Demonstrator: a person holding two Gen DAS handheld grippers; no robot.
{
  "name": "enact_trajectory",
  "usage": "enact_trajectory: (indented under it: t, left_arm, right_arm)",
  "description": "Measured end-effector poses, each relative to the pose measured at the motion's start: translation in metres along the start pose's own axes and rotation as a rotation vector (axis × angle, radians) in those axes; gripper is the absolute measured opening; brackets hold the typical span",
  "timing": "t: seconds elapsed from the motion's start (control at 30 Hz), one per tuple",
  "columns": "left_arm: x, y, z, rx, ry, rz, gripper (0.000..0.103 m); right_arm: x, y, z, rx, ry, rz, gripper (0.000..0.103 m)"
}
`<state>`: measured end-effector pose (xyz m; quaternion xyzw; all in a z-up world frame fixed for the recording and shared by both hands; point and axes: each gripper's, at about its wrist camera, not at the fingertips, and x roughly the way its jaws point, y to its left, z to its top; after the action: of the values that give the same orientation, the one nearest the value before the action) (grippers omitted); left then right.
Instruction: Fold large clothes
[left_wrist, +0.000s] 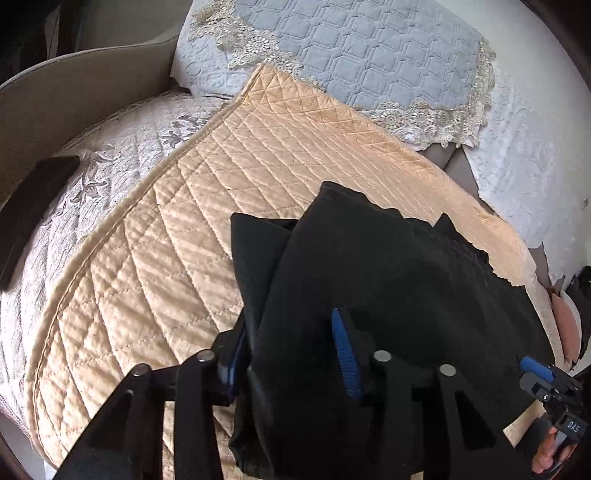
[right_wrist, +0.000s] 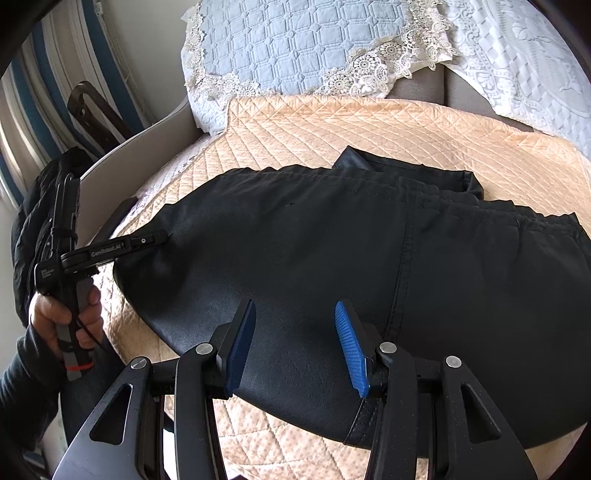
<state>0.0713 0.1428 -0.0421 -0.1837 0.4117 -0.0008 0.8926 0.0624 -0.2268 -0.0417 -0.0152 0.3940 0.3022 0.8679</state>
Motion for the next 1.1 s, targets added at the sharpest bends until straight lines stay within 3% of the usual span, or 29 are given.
enact_trajectory:
  t: [0.13,0.33,0.53,0.7,0.87,1.1]
  left_arm:
    - [-0.004,-0.003,0.004,0.012,-0.005,0.036,0.018]
    - [-0.023,-0.022,0.017,0.062,-0.036,0.048,0.010]
    - [-0.060,-0.052,0.040,0.051,-0.063,-0.121,0.009]
    - [-0.075,-0.108,0.053,0.112,-0.054,-0.266,0.009]
    - [-0.051,-0.160,0.043,0.173,0.022,-0.347,0.009]
    - [0.017,-0.197,-0.004,0.206,0.215,-0.396,0.010]
  right_arm:
    - [-0.004,-0.003,0.001,0.008,-0.012,0.003,0.046]
    - [-0.013,-0.011,-0.002,0.029,-0.031,0.003,0.046]
    - [-0.027,-0.030,-0.009,0.081,-0.058,0.000,0.046]
    - [-0.041,-0.055,-0.018,0.150,-0.085,-0.003,0.046]
    - [-0.054,-0.078,-0.028,0.212,-0.101,-0.020,0.046]
    - [-0.057,-0.101,-0.041,0.317,-0.098,0.010,0.046]
